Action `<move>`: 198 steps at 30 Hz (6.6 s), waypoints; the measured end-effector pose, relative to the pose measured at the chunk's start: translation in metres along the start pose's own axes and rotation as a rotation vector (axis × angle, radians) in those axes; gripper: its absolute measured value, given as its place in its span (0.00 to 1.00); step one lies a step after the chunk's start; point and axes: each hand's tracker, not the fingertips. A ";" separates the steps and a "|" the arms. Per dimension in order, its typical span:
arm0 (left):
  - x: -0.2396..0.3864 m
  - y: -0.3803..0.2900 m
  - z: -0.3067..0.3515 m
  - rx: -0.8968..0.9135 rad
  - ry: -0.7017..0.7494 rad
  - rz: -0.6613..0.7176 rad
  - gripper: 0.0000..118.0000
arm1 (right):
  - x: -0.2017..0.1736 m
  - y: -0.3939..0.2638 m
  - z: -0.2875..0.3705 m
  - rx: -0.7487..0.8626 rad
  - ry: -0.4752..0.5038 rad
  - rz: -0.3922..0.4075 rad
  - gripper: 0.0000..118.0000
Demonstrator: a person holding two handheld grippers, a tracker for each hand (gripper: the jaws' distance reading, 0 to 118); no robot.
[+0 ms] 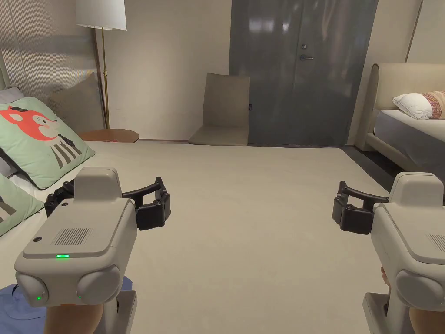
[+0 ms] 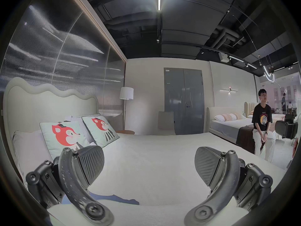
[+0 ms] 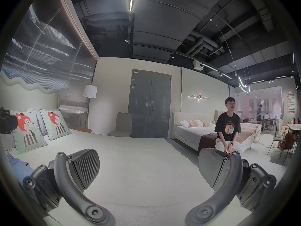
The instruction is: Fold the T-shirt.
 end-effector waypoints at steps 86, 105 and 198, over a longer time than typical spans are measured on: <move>-0.172 -0.190 -0.028 -1.113 0.216 0.236 0.89 | -0.211 -0.095 -0.058 -0.261 0.441 0.095 0.01; -0.180 -0.122 -0.027 -1.054 0.191 0.273 0.02 | -0.176 -0.087 -0.059 -0.269 0.399 0.031 0.01; -0.042 -0.207 0.009 -0.973 -0.005 0.177 0.05 | 0.017 -0.145 -0.009 -0.548 0.111 -0.047 0.37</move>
